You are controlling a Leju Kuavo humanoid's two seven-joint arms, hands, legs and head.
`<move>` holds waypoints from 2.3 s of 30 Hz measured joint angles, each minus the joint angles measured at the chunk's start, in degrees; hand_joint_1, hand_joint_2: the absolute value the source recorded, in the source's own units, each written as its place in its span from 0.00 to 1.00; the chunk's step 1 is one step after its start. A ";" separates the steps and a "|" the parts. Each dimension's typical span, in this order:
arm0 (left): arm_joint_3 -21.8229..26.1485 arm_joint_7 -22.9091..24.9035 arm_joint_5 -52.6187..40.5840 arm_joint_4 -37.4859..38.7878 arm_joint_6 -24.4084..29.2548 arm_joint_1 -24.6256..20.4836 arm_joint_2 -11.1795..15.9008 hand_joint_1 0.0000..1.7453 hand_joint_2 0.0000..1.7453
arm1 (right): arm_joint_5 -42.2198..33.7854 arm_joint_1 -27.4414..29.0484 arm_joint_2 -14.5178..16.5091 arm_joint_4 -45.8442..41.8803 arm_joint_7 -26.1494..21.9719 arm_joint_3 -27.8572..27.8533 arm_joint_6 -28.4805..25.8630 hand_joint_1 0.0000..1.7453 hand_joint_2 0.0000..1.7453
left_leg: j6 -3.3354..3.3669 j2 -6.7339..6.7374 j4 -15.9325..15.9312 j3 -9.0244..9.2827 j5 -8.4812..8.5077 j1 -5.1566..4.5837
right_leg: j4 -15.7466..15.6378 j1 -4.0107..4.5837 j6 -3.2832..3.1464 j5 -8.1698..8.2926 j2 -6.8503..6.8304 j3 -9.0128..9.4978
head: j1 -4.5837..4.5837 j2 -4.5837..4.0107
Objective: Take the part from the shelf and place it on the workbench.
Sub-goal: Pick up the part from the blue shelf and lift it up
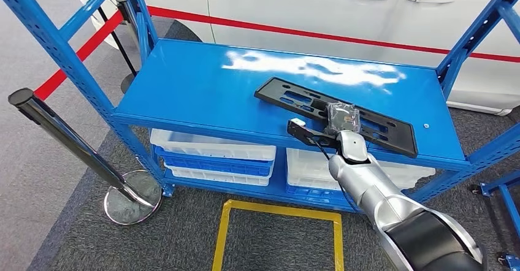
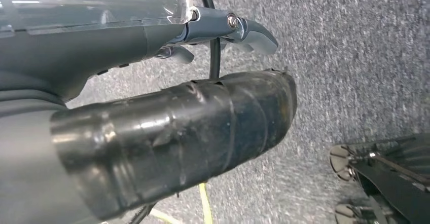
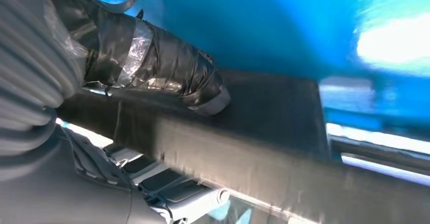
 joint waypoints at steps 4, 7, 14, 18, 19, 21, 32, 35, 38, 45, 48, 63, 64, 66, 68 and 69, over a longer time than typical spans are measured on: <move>0.46 -0.30 2.48 0.00 -1.04 -0.01 -0.07 0.00 1.00 | -0.13 0.10 0.00 0.00 -0.85 -0.54 -0.22 1.00 1.00 | 0.08 0.00 0.02 0.00 0.03 -0.02 | -0.03 -0.11 0.10 0.06 -0.01 0.00 | 0.00 0.00; 1.29 -0.59 4.01 0.05 -2.08 -0.04 -0.11 0.00 1.00 | -0.50 0.23 0.00 -0.01 -1.84 -0.93 -0.76 1.00 1.00 | 0.10 0.00 0.02 0.01 0.05 -0.01 | -0.03 -0.18 0.12 0.07 -0.01 0.01 | 0.00 0.00; 2.97 -1.37 5.10 0.78 -3.24 -0.13 -0.12 0.00 1.00 | -1.72 0.94 0.01 -1.02 -6.61 -1.65 -5.08 1.00 1.00 | 0.11 0.02 0.02 0.02 0.06 0.03 | -0.02 -0.16 0.12 0.07 0.00 0.01 | 0.00 0.00; 4.08 -1.28 4.97 0.94 -1.90 -0.02 -0.45 0.00 1.00 | -4.13 2.49 0.13 -5.60 -9.91 -3.28 -11.52 1.00 1.00 | 0.11 0.04 0.02 0.03 0.06 0.03 | -0.01 -0.15 0.12 0.07 0.09 -0.01 | -0.01 0.00; 4.33 -1.26 4.88 0.94 -1.77 -0.03 -0.55 0.00 1.00 | -4.36 2.70 0.19 -6.74 -10.07 -3.69 -12.00 1.00 1.00 | 0.11 0.05 0.02 0.03 0.06 0.03 | -0.01 -0.15 0.12 0.07 0.09 -0.01 | -0.01 0.00; 4.58 -1.26 3.99 0.94 -1.58 0.01 -0.68 0.00 1.00 | -4.74 3.23 0.34 -8.75 -10.60 -4.40 -12.31 1.00 1.00 | 0.11 0.02 0.02 0.02 0.06 0.04 | -0.01 -0.15 0.12 0.07 0.03 -0.01 | 0.00 0.00; 4.44 -1.75 -2.58 0.48 -1.06 0.80 -0.86 0.00 1.00 | -2.23 10.15 0.61 -31.09 -11.60 -8.12 -13.67 1.00 1.00 | 0.81 -0.06 0.37 -0.10 -0.25 -0.36 | -0.18 -0.44 0.79 0.02 0.00 0.05 | -0.01 0.00; 4.37 -2.71 -3.07 0.66 -0.51 0.63 -0.85 0.00 1.00 | -1.60 10.58 0.48 -32.91 -12.07 -8.41 -13.69 1.00 1.00 | 1.54 0.19 -0.86 0.40 0.58 0.09 | 0.58 -0.27 1.41 -0.93 0.03 -0.08 | 0.03 0.00; 4.31 -3.69 -3.42 1.44 0.15 0.10 -0.85 0.00 1.00 | 0.19 11.49 0.36 -33.93 -13.94 -9.78 -13.78 1.00 1.00 | 1.94 0.40 -1.68 0.60 1.10 0.43 | 8.80 -0.51 1.90 -6.32 -0.07 -3.36 | 0.07 0.00; 3.88 -5.29 -4.06 4.12 1.33 -1.01 -0.32 0.00 1.00 | 1.20 12.89 0.28 -34.21 -16.70 -11.94 -13.81 1.00 1.00 | 0.72 0.28 0.11 -0.91 1.22 0.90 | 2.23 -1.62 2.95 -1.42 -0.16 0.67 | 0.06 0.00; 3.40 -5.80 -4.14 5.18 1.55 -1.42 0.16 0.00 1.00 | 0.98 13.11 0.28 -34.45 -18.13 -12.20 -13.81 1.00 1.00 | -0.64 0.04 0.22 -1.38 2.01 0.81 | 0.82 -1.25 1.86 -0.62 0.07 0.62 | 0.04 0.00; 1.66 -7.57 -3.19 8.40 1.63 -3.23 2.55 0.00 1.00 | -7.19 13.12 -1.12 -33.89 -20.68 -10.53 -13.80 1.00 1.00 | -0.26 3.24 -1.09 6.05 -4.51 -0.20 | 0.72 -0.50 0.53 4.93 -4.82 -4.98 | 0.01 0.00; 1.60 -7.62 -3.11 8.64 1.68 -3.24 2.67 0.00 1.00 | -7.19 13.12 -1.20 -33.83 -20.69 -10.37 -13.80 1.00 1.00 | 0.06 2.77 -1.48 5.81 -3.86 -0.11 | 0.55 -0.55 0.90 5.12 -5.15 -4.95 | 0.01 0.00; 1.49 -7.74 -3.00 9.12 1.73 -3.31 2.86 0.00 1.00 | -7.14 13.13 -1.50 -33.73 -20.71 -10.10 -13.80 1.00 1.00 | 0.74 1.94 -2.31 5.24 -2.39 0.19 | 1.64 -0.66 1.59 3.24 -3.81 -5.42 | 0.03 0.00; 1.41 -7.87 -2.85 9.48 1.73 -3.38 2.93 0.00 1.00 | -7.06 13.24 -1.99 -33.63 -20.77 -9.98 -13.80 1.00 1.00 | 1.35 1.09 -2.60 3.97 -0.95 0.33 | 6.88 -0.77 2.00 -1.99 -1.47 -6.91 | 0.03 0.00; 1.38 -7.90 -2.79 9.60 1.73 -3.37 2.96 0.00 1.00 | -7.02 13.38 -2.17 -33.58 -20.79 -9.91 -13.80 1.00 1.00 | 1.54 0.53 -2.52 3.11 -0.32 0.32 | 10.55 -0.77 2.08 -4.52 -0.89 -7.78 | 0.04 0.00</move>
